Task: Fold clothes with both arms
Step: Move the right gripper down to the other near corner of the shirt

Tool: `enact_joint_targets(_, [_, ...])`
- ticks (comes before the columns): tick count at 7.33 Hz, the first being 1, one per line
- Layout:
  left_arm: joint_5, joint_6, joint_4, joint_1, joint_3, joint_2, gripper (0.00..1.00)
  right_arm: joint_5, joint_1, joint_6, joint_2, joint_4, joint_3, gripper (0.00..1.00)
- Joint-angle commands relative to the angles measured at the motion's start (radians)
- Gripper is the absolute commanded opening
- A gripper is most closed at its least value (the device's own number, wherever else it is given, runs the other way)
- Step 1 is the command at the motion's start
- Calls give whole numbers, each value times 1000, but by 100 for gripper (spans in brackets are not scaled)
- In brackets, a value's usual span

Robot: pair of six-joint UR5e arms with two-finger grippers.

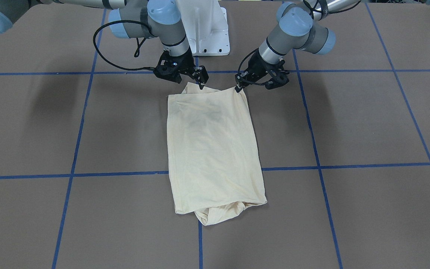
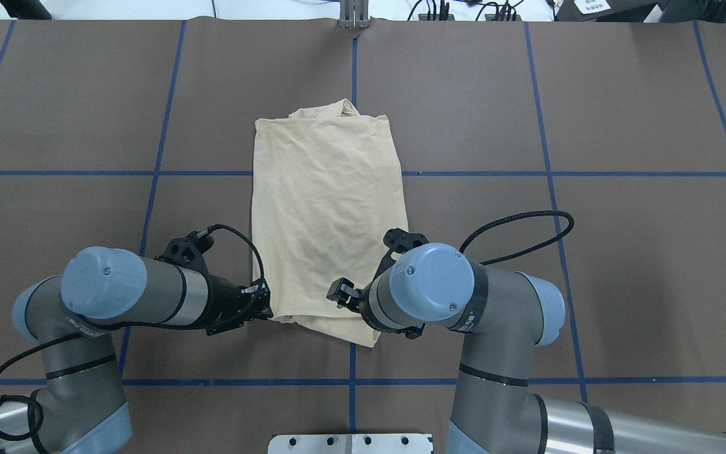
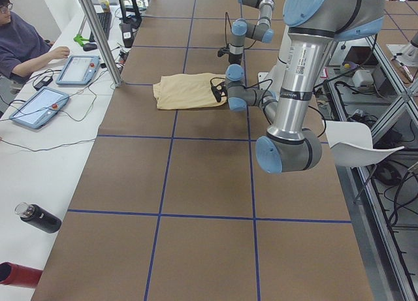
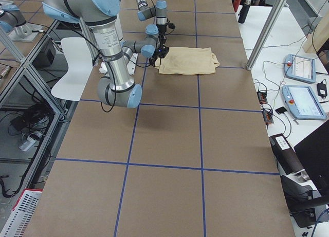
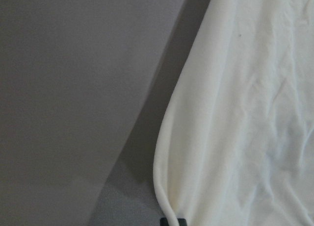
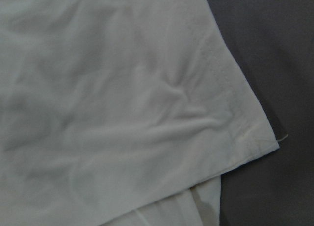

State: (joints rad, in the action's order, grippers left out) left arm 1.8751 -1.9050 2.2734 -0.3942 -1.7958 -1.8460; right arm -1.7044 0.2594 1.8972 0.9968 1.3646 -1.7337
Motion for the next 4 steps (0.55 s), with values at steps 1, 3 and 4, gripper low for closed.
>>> enact_joint_targets(1, [-1, 0, 0, 0, -2, 1, 0, 16, -8, 42, -1, 2, 19, 100])
enact_joint_targets(3, [-1, 0, 0, 0, -2, 1, 0, 16, -8, 42, -1, 1, 28, 98])
enact_joint_targets(4, [-1, 0, 0, 0, -2, 1, 0, 16, -8, 40, -1, 1, 28, 83])
